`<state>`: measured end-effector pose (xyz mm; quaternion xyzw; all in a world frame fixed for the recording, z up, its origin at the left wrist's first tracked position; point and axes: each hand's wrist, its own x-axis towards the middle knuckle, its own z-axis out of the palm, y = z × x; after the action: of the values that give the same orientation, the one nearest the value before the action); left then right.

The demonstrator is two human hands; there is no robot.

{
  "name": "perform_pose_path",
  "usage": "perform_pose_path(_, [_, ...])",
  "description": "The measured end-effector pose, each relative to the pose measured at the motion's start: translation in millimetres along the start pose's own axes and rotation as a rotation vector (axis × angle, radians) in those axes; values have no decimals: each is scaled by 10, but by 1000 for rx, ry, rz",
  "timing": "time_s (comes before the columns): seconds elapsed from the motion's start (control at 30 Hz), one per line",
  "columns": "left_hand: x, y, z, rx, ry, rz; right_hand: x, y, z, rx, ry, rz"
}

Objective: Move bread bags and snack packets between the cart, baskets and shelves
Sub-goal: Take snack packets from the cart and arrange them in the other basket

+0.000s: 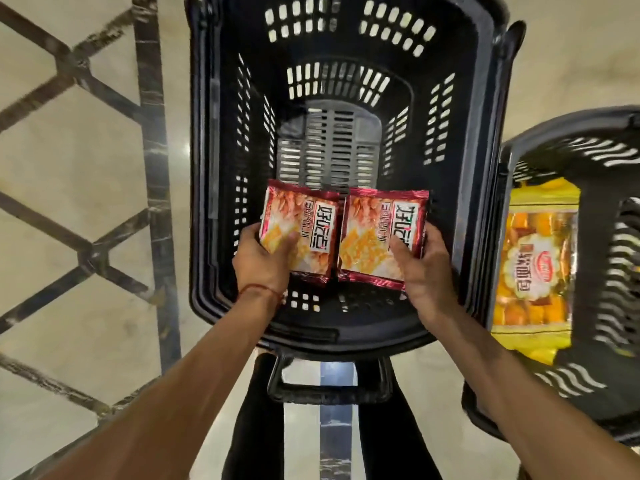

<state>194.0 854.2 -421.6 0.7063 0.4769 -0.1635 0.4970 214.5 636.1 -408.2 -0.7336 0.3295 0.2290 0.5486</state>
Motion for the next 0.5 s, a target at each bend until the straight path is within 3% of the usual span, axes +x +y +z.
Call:
perform_pose_path(0.3, [428,-214,327,39,24,-91,573,240,340,-83,-13,123])
perform_pose_path(0.5, [945,-508,671,210,82,-153,1041,513,775,-183,-33,113])
